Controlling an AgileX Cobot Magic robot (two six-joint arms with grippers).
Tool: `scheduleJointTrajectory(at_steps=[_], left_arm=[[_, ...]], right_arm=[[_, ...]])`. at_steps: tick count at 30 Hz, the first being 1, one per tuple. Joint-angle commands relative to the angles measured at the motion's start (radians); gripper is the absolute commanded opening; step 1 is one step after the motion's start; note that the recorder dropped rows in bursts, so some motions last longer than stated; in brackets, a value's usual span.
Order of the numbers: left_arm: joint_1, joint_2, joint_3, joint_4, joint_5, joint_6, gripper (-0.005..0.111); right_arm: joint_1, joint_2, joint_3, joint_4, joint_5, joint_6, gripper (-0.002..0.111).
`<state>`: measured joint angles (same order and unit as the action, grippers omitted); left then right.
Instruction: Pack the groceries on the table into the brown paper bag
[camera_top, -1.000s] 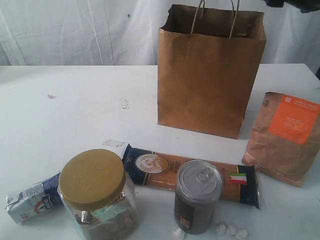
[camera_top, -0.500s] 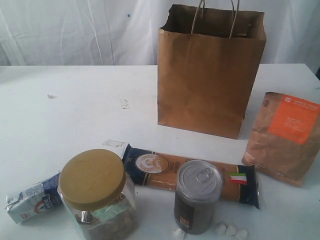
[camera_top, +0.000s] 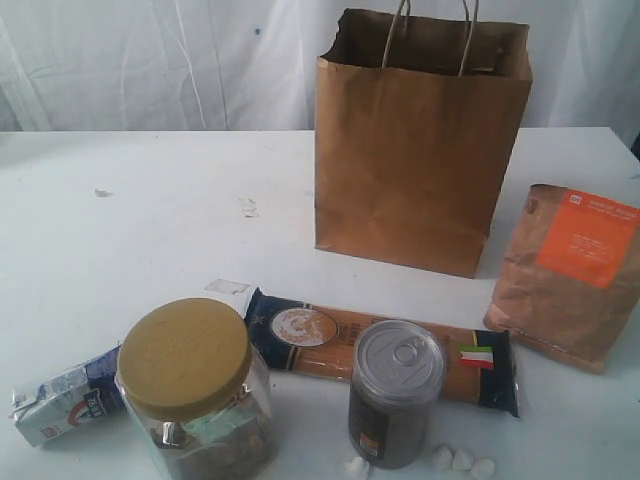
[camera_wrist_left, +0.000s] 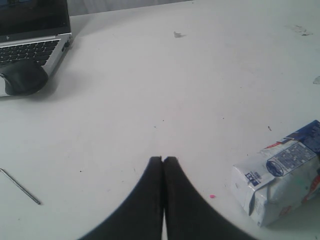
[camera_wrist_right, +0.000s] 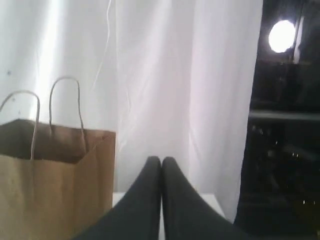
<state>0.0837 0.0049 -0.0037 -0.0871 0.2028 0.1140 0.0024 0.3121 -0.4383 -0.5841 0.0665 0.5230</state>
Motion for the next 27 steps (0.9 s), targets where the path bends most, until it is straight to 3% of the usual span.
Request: scheduleJointTrajectory(at_steps=[1,7,12,27], left_arm=[[-0.006,-0.005,0.004,-0.009,-0.001,-0.004,0.000],[-0.006,-0.005,0.004,-0.009,-0.001,-0.004,0.000],[-0.006,-0.005,0.004,-0.009,-0.001,-0.004,0.000],[-0.006,-0.005,0.004,-0.009,-0.001,-0.004,0.000]], right_arm=[[-0.004,-0.157,0.011,-0.012,0.109,0.004,0.000],[0.012,-0.209,0.011,-0.010,0.347,0.077,0.000],[0.044,-0.207,0.036,-0.007,0.328,0.169,0.000],[0.046,-0.207,0.037,-0.007,0.330,0.169,0.000]])
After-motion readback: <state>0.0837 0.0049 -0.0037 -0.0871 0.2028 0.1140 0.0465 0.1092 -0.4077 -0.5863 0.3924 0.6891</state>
